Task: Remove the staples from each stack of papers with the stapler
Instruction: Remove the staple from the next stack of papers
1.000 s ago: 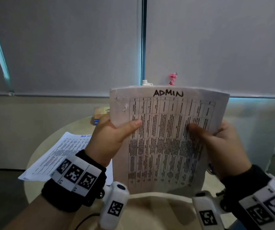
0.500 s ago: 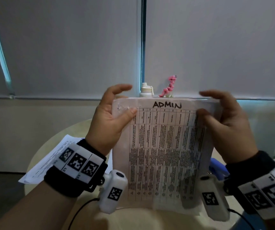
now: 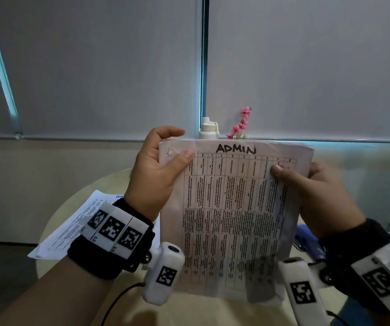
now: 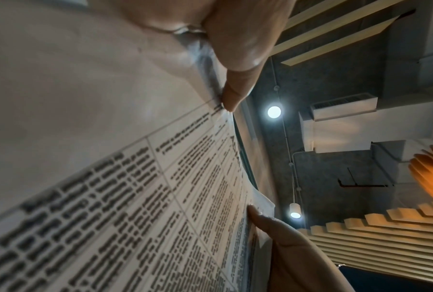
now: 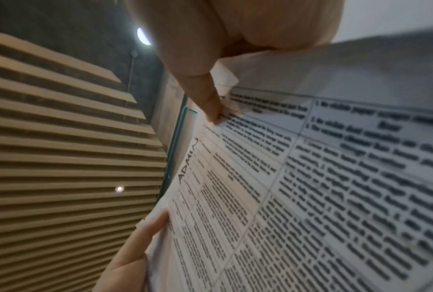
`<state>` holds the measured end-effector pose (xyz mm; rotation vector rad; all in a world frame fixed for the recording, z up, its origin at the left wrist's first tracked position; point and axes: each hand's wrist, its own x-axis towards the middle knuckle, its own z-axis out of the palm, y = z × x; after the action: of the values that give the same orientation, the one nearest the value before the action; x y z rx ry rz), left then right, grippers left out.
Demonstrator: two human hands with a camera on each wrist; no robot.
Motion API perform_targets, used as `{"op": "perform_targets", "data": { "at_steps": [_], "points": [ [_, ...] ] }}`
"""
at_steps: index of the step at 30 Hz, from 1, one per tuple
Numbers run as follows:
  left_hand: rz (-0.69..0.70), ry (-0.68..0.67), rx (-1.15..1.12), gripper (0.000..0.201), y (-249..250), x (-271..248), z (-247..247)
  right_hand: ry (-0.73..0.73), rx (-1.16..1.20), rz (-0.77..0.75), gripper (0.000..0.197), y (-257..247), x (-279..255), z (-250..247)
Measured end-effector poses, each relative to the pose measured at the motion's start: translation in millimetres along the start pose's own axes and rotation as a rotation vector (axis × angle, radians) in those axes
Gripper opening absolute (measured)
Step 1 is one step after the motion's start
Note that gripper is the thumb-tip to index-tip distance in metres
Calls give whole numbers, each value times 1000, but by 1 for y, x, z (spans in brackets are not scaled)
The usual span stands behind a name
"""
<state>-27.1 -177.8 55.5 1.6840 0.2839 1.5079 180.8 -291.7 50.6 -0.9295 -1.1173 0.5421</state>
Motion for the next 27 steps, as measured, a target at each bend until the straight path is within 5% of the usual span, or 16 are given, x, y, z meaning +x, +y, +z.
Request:
{"op": "perform_targets", "data": {
  "at_steps": [5,10,13,16,19,22,24,27],
  "points": [
    [-48,3,27,12,-1,-2,0,2,-15,13,28,4,-2,-1],
    [-206,-40,101,23,-10,-13,-2,-38,-53,46,30,8,-3,-1],
    [-194,34,135,17,-15,-13,-5,-62,-48,100,53,1,5,-7],
    [-178,112,131,13,-19,-5,-13,114,-89,181,60,3,32,-41],
    [-199,171,149,13,-25,4,-23,174,-703,340,38,30,60,-86],
    [-233,220,200,11,-34,12,-31,-198,-1507,659,48,72,61,-109],
    [-244,218,230,11,-40,14,-32,-408,-1687,822,47,95,52,-113],
    [-245,190,261,7,-45,13,-31,-510,-1711,822,25,112,42,-116]
  ]
}}
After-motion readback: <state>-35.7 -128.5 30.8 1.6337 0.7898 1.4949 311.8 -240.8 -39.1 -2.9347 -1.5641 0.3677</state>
